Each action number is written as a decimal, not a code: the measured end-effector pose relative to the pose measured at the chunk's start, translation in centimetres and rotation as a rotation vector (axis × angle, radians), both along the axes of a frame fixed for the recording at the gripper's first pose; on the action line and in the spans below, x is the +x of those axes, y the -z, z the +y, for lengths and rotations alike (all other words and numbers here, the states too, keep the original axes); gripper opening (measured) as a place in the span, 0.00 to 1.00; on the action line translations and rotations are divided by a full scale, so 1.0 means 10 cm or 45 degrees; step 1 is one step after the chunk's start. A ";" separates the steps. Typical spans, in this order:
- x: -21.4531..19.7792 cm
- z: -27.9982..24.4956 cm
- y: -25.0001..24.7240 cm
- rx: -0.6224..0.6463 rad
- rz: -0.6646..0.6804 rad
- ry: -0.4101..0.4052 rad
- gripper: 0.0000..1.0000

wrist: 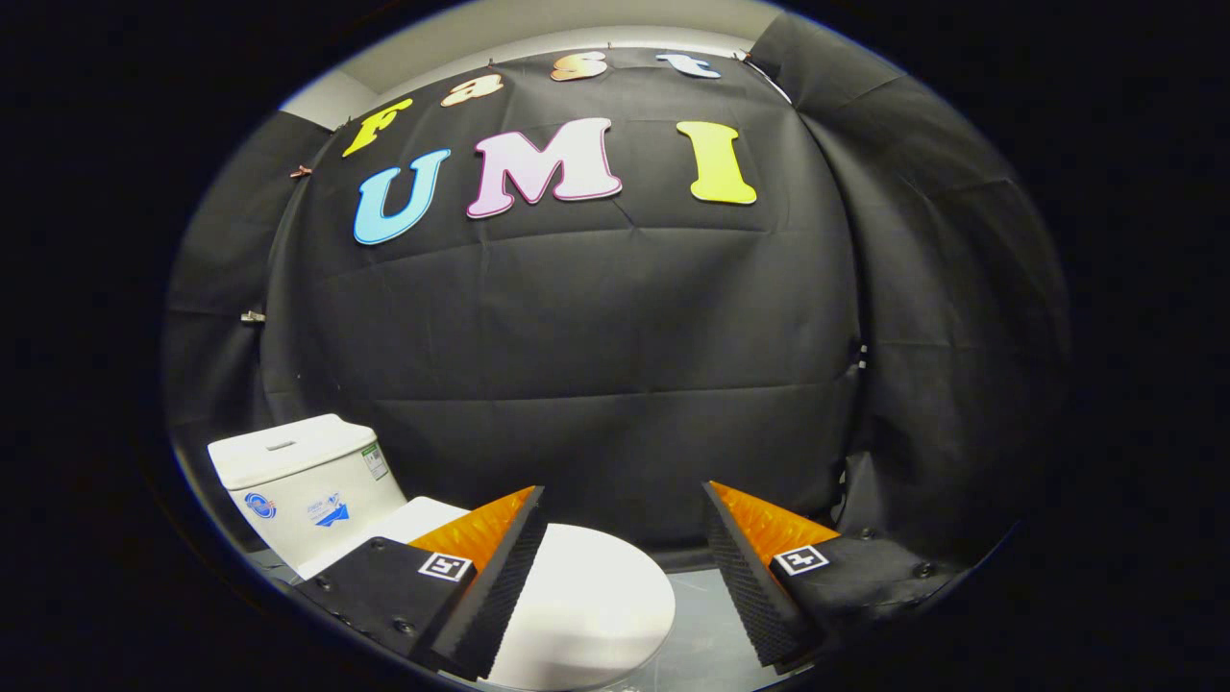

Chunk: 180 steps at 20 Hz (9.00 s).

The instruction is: Open the toilet lid.

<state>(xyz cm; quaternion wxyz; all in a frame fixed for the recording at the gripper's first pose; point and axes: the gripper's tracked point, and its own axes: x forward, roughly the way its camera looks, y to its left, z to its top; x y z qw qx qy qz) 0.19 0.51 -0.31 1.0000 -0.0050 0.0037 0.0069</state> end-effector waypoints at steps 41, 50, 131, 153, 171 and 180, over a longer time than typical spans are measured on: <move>-0.57 -0.07 0.67 0.086 0.322 -0.086 0.98; -0.85 -0.20 1.65 0.476 0.703 -0.017 0.99; -1.07 1.47 0.08 0.446 1.074 -0.009 0.06; -1.02 2.78 -0.63 0.082 1.026 0.039 0.07; -0.94 4.26 -0.76 -0.190 0.935 0.051 0.07; -0.85 5.15 -0.53 -0.370 0.862 0.100 0.13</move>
